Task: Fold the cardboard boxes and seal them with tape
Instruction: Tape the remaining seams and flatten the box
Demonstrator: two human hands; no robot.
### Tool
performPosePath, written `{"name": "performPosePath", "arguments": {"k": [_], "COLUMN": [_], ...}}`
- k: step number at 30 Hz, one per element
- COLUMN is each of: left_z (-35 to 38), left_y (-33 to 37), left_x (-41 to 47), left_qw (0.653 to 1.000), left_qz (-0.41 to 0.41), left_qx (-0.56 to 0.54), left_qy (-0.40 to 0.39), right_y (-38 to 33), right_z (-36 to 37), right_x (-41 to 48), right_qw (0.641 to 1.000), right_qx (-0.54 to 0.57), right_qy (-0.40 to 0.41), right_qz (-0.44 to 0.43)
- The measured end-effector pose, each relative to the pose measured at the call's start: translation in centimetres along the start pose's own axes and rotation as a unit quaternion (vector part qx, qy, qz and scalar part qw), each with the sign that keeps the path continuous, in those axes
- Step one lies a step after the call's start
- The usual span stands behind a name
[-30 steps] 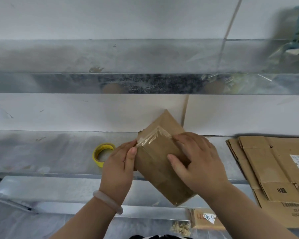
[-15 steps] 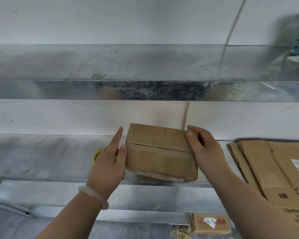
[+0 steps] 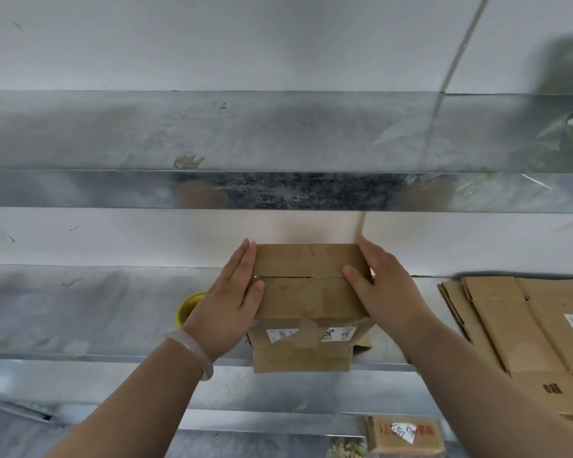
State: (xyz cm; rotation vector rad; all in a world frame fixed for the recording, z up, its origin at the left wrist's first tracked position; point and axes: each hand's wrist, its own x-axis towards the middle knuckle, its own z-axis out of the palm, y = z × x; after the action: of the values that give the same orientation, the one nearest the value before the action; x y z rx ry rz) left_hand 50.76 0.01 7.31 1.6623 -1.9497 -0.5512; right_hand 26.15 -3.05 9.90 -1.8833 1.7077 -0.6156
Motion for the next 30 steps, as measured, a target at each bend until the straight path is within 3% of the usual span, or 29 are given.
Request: {"name": "performPosePath", "arguments": {"k": [5, 8, 10, 13, 20, 24, 27, 30], "left_z": [0.9, 2.3, 2.5, 2.1, 1.5, 2.6, 3.5, 3.5], "left_y": [-1.1, -1.3, -1.4, -1.4, -1.6, 0.6, 1.0, 0.2], "left_x": [0.5, 0.5, 1.2, 2.2, 2.7, 2.5, 1.9, 1.3], "left_qw": [0.997, 0.998, 0.998, 0.985, 0.962, 0.951, 0.957, 0.939], "left_qz": [0.005, -0.023, -0.024, 0.0, 0.034, 0.02, 0.089, 0.141], "left_qx": [0.077, 0.054, 0.064, 0.164, 0.224, 0.292, 0.259, 0.289], "left_qy": [0.008, -0.007, -0.006, -0.045, -0.151, -0.096, -0.097, -0.122], "right_y": [0.9, 1.6, 1.8, 1.7, 2.1, 1.2, 0.8, 1.3], "right_z": [2.2, 3.3, 3.6, 3.6, 3.3, 4.0, 4.7, 4.5], "right_x": [-0.3, -0.3, 0.1, 0.7, 0.9, 0.6, 0.1, -0.3], "right_qw": [0.996, 0.992, 0.992, 0.984, 0.958, 0.934, 0.937, 0.928], "right_qx": [-0.051, -0.037, -0.064, -0.159, -0.249, -0.318, -0.3, -0.302], "right_qy": [-0.07, -0.114, -0.102, -0.078, -0.125, -0.058, -0.059, -0.084], "right_qz": [0.014, 0.036, 0.028, -0.022, -0.064, -0.153, -0.17, -0.203]}}
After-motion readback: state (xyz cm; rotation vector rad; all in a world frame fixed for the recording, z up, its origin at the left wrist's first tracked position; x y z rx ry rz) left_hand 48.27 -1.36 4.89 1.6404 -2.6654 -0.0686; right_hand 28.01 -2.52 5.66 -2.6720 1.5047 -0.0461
